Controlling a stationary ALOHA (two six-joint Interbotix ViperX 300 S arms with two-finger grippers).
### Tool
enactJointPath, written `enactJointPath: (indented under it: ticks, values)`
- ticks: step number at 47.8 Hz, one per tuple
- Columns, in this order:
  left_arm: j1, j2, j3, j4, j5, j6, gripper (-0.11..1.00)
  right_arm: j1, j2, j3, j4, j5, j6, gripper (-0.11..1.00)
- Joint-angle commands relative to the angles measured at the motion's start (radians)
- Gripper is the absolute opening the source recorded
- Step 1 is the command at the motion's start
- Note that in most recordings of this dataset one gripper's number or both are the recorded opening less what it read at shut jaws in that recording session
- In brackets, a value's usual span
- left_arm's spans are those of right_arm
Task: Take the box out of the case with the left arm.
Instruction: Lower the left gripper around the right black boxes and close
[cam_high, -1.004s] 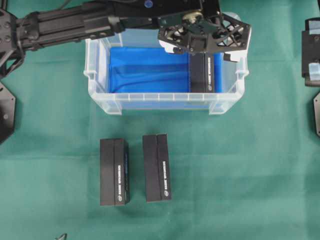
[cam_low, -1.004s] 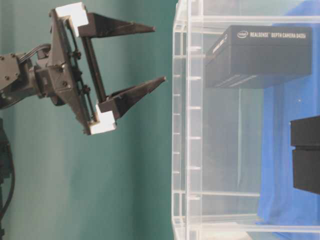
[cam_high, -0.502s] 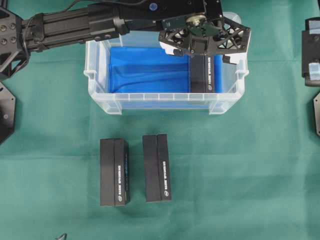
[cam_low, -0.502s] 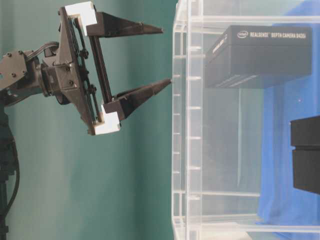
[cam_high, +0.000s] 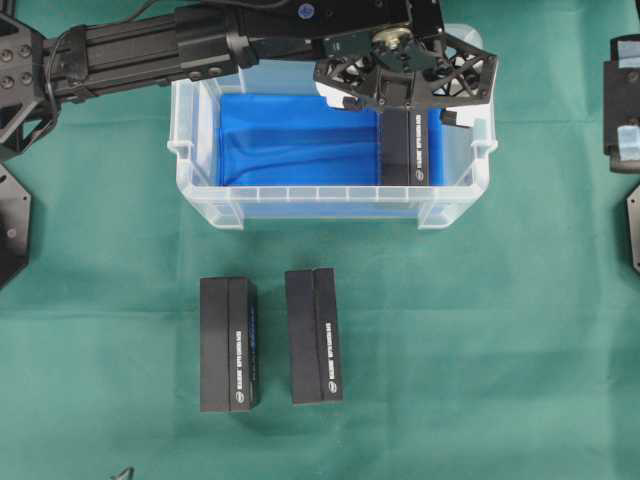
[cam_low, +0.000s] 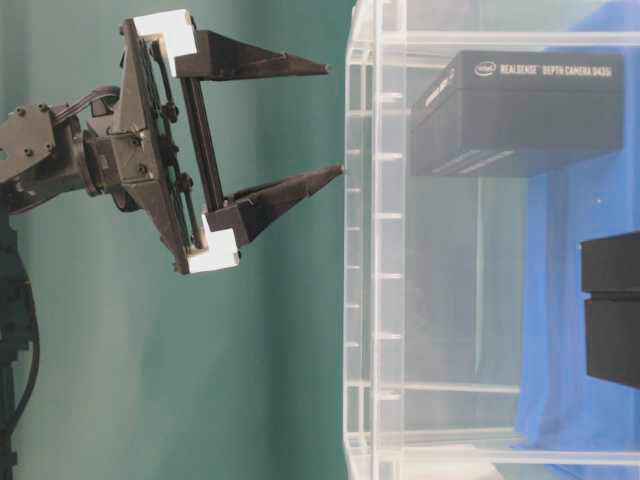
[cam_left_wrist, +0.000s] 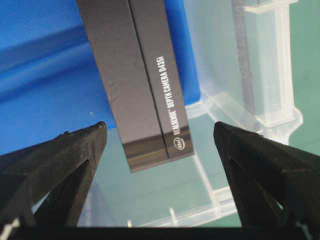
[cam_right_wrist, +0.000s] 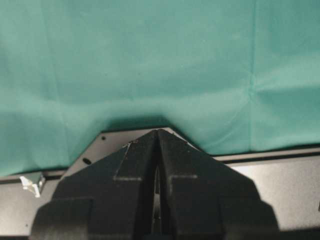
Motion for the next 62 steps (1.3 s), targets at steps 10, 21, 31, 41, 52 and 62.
enactJointPath:
  ticks: [10, 21, 31, 41, 52, 62]
  values:
    - [0.003, -0.023, -0.012, 0.0, -0.005, -0.003, 0.88, 0.0, 0.002, -0.009, 0.009, -0.002, 0.0, 0.01]
    - [0.003, -0.023, -0.011, 0.0, -0.005, -0.005, 0.88, -0.002, 0.002, -0.009, 0.009, 0.0, 0.0, 0.01]
    - [0.003, -0.023, -0.011, 0.0, -0.005, -0.006, 0.88, 0.0, 0.0, -0.009, 0.009, 0.0, 0.0, 0.01]
    - [0.003, -0.023, 0.003, 0.008, -0.012, -0.009, 0.88, -0.002, 0.002, -0.009, 0.009, 0.0, 0.0, 0.01]
    - [0.003, -0.023, 0.049, 0.009, -0.057, -0.014, 0.88, -0.002, 0.002, -0.009, 0.009, 0.0, 0.0, 0.01]
    - [0.009, -0.028, 0.097, 0.018, -0.098, -0.021, 0.88, -0.002, 0.002, -0.009, 0.008, 0.0, 0.0, 0.01]
